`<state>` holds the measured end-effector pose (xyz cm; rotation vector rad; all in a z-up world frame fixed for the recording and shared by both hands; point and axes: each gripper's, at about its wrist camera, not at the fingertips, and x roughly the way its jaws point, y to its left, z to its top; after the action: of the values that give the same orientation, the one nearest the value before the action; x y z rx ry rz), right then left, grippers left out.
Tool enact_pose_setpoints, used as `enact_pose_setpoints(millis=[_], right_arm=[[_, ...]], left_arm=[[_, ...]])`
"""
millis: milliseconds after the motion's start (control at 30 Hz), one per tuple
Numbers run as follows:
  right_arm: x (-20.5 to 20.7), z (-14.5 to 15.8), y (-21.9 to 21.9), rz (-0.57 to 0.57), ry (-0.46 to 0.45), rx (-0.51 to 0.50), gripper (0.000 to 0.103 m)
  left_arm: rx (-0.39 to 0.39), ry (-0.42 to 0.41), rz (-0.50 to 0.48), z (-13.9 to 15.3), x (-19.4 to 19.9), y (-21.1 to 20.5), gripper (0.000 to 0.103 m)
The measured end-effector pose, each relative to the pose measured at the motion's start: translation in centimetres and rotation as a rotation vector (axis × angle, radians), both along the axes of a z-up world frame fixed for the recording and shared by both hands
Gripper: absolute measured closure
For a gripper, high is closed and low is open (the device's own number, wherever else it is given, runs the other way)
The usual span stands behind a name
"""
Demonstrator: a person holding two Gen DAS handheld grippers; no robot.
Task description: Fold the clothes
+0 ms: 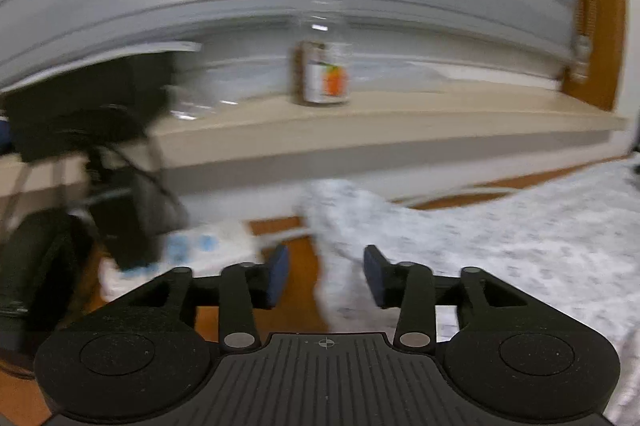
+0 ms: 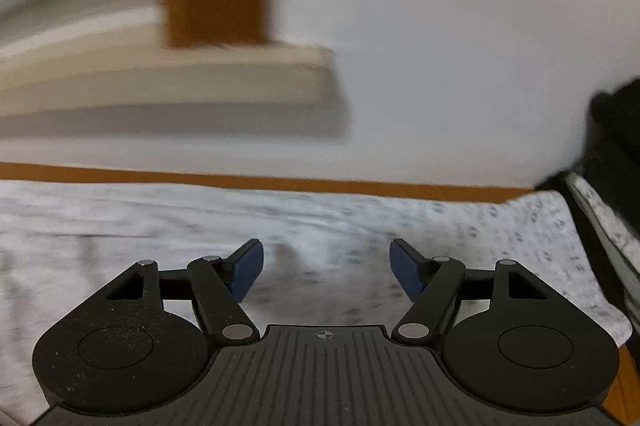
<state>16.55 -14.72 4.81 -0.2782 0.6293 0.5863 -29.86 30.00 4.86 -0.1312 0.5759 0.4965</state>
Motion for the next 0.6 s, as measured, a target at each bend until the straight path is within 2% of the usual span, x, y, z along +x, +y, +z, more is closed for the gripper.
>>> enact_pose_setpoints(millis=[67, 267, 333, 367, 400, 467, 533, 600], right_arm=[[-2.2, 0.7, -0.1, 0.064, 0.005, 0.025, 0.026], [-9.4, 0.7, 0.2, 0.215, 0.02, 0.095, 0.025], [-11.4, 0.1, 0.6, 0.253, 0.025, 0.116, 0.025], [-12.3, -0.5, 0.8, 0.27, 0.021, 0.121, 0.025], [-12.7, -1.0, 1.1, 0.279, 0.019, 0.12, 0.025], [-13.0, -2.0, 1.4, 0.275, 0.018, 0.113, 0.025], [-13.6, -2.0, 1.7, 0.264, -0.02, 0.108, 0.025], [-14.9, -1.5, 2.1, 0.282, -0.058, 0.094, 0.025]], left_arm=[[-0.017, -0.003, -0.022, -0.2, 0.0, -0.4, 0.052], [-0.076, 0.013, -0.041, -1.5, -0.3, -0.4, 0.054], [-0.092, 0.023, -0.048, -2.0, -0.7, -0.4, 0.064], [-0.096, 0.032, -0.053, -2.3, -0.9, -0.5, 0.089], [-0.09, 0.035, -0.056, -2.7, -1.0, -0.5, 0.103], [-0.029, 0.007, 0.012, -2.0, -2.1, -0.1, 0.103], [0.015, -0.061, 0.11, -0.3, -4.1, 0.9, 0.103], [-0.02, -0.076, 0.109, 1.2, -5.8, 1.4, 0.1]])
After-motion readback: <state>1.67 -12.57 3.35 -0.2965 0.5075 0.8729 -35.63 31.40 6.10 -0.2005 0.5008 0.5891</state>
